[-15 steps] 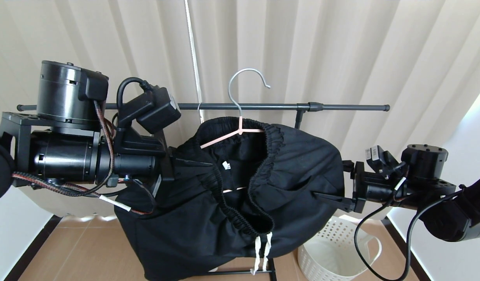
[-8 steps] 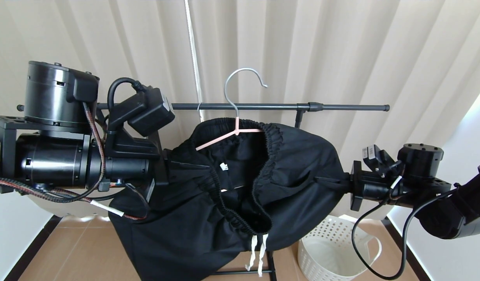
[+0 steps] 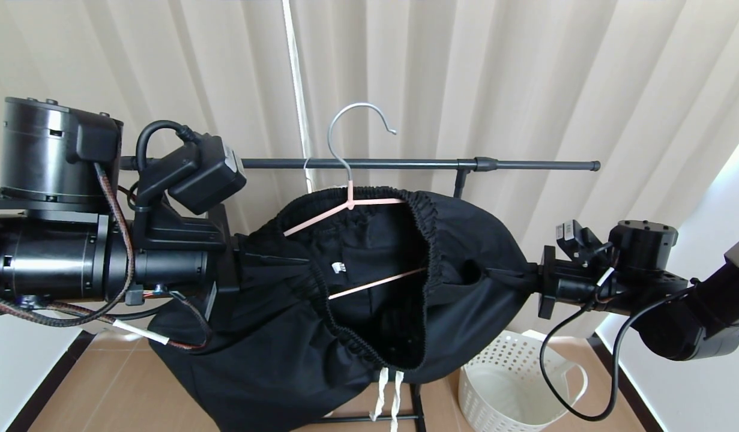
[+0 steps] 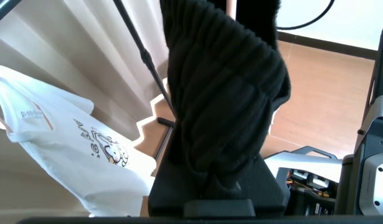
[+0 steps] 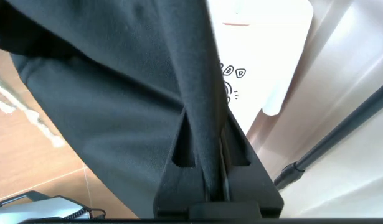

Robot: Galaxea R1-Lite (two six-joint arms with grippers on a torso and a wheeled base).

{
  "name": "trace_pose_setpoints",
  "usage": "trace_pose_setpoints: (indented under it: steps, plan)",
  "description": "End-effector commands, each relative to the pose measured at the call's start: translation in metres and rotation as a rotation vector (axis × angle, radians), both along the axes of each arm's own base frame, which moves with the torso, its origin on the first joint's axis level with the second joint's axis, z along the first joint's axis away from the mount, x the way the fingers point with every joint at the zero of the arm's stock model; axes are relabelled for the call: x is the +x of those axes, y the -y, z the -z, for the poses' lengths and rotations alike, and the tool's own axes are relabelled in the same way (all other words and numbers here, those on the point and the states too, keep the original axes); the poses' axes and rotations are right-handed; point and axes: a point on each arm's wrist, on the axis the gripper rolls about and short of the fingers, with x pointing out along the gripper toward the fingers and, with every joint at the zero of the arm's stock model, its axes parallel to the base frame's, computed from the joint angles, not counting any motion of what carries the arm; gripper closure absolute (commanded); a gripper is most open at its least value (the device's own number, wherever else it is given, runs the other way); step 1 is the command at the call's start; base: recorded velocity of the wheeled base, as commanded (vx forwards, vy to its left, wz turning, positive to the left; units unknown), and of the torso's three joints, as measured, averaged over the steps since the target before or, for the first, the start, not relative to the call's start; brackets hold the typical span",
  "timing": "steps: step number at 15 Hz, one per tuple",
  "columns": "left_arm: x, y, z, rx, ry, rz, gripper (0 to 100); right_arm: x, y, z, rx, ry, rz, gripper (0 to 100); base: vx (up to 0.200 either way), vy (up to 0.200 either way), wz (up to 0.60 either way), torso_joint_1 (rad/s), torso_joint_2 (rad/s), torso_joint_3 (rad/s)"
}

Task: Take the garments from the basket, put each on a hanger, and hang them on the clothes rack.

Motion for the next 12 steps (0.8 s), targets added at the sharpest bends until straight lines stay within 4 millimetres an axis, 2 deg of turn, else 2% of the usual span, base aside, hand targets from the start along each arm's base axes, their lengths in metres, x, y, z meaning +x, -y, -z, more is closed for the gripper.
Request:
trace_pose_setpoints:
  steps: [1, 6, 12]
  plan:
    - [-0.0056, -0.0049, -0.0004, -0.003, 0.005, -0.009, 100, 0.0042, 0.0004, 0.0064, -0.001, -0.013, 0.002, 100, 0.0, 0.0, 0.0, 0.0, 0.0, 0.0]
    - [-0.012, -0.0119, 0.0018, -0.005, -0.001, -0.026, 100, 0.007, 0.0009, 0.0096, 0.0, -0.02, 0.004, 100, 0.0, 0.0, 0.0, 0.0, 0.0, 0.0]
    - [-0.0105, -0.0136, 0.0033, -0.003, -0.008, -0.036, 100, 0.0039, -0.0001, 0.0088, -0.001, -0.022, 0.0, 100, 0.0, 0.0, 0.0, 0.0, 0.0, 0.0]
